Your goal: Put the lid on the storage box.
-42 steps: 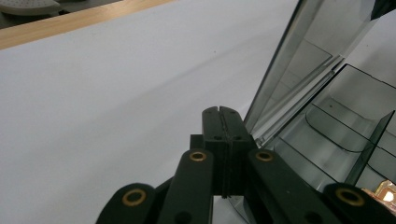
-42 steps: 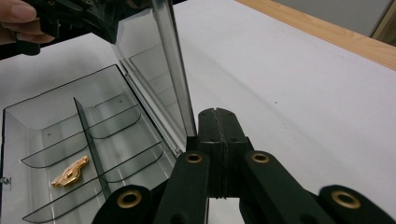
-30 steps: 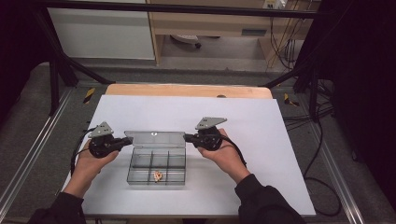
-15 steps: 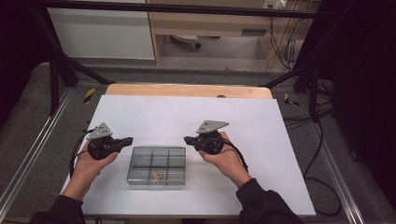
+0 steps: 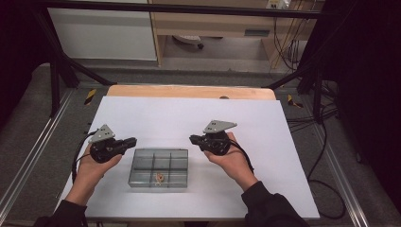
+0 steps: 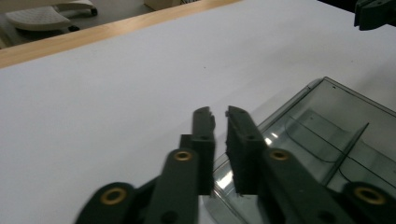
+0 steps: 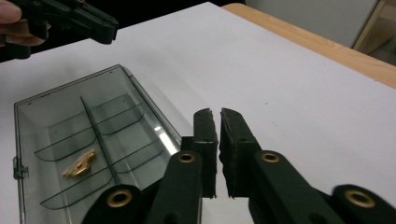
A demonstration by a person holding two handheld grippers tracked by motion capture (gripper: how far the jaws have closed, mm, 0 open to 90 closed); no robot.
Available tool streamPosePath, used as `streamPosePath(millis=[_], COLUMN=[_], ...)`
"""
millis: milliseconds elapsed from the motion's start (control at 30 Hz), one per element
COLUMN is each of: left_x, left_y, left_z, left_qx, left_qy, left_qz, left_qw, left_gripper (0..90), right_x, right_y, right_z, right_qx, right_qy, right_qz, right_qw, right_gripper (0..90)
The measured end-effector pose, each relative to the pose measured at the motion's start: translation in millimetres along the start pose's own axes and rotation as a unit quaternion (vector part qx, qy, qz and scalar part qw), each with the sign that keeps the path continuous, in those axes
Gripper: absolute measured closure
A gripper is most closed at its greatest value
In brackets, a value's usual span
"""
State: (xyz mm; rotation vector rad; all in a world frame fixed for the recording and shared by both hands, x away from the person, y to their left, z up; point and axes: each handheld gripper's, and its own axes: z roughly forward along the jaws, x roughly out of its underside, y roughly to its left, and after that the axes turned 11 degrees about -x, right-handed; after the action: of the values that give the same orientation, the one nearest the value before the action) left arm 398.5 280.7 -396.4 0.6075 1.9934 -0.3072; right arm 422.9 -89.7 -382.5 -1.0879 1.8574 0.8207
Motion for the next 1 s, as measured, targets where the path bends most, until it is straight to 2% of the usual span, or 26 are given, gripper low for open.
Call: streamPosePath(millis=[133, 267, 333, 433, 567, 700, 733, 800, 833, 1000], left_x=[2.1, 3.4, 3.2, 5.0, 8.9, 12.2, 13.1, 16.1, 17.6, 23.0], left_y=[-7.7, -15.6, -18.3, -21.1, -23.2, -23.7, -24.0, -24.8, -25.4, -28.1], left_z=[-2.4, -5.0, -6.4, -8.5, -12.3, -17.5, -18.9, -21.8, -23.1, -27.0], left_qx=[-0.029, -0.047, -0.048, -0.048, -0.048, -0.048, -0.051, -0.054, -0.055, -0.057], left_qy=[-0.012, -0.024, -0.022, -0.025, -0.032, -0.043, -0.046, -0.054, -0.056, -0.052], left_qz=[-0.014, -0.018, -0.024, -0.034, -0.043, -0.053, -0.058, -0.081, -0.084, -0.078], left_qw=[0.9994, 0.9984, 0.9983, 0.9980, 0.9974, 0.9965, 0.9959, 0.9937, 0.9934, 0.9939], left_gripper=[54.5, 35.8, 27.4, 18.4, 12.7, 11.5, 11.5, 10.2, 9.9, 9.1], right_x=[-0.9, -1.1, -0.6, 0.8, 3.5, 7.6, 9.2, 12.8, 14.9, 24.8], right_y=[-0.9, -2.6, -3.2, -4.6, -6.4, -9.8, -11.6, -14.6, -15.8, -19.9], right_z=[-6.2, -13.4, -16.7, -22.6, -32.3, -44.3, -47.2, -53.7, -57.1, -73.4], right_qx=[0.017, 0.037, 0.048, 0.061, 0.075, 0.083, 0.084, 0.090, 0.094, 0.106], right_qy=[-0.009, -0.014, -0.016, -0.019, -0.029, -0.045, -0.047, -0.055, -0.059, -0.073], right_qz=[0.005, 0.016, 0.023, 0.033, 0.044, 0.058, 0.064, 0.066, 0.065, 0.068], right_qw=[0.9998, 0.9991, 0.9985, 0.9974, 0.9958, 0.9938, 0.9933, 0.9922, 0.9917, 0.9894], right_gripper=[69.0, 48.4, 37.2, 26.5, 13.1, 5.6, 4.8, 4.4, 3.7, 3.0])
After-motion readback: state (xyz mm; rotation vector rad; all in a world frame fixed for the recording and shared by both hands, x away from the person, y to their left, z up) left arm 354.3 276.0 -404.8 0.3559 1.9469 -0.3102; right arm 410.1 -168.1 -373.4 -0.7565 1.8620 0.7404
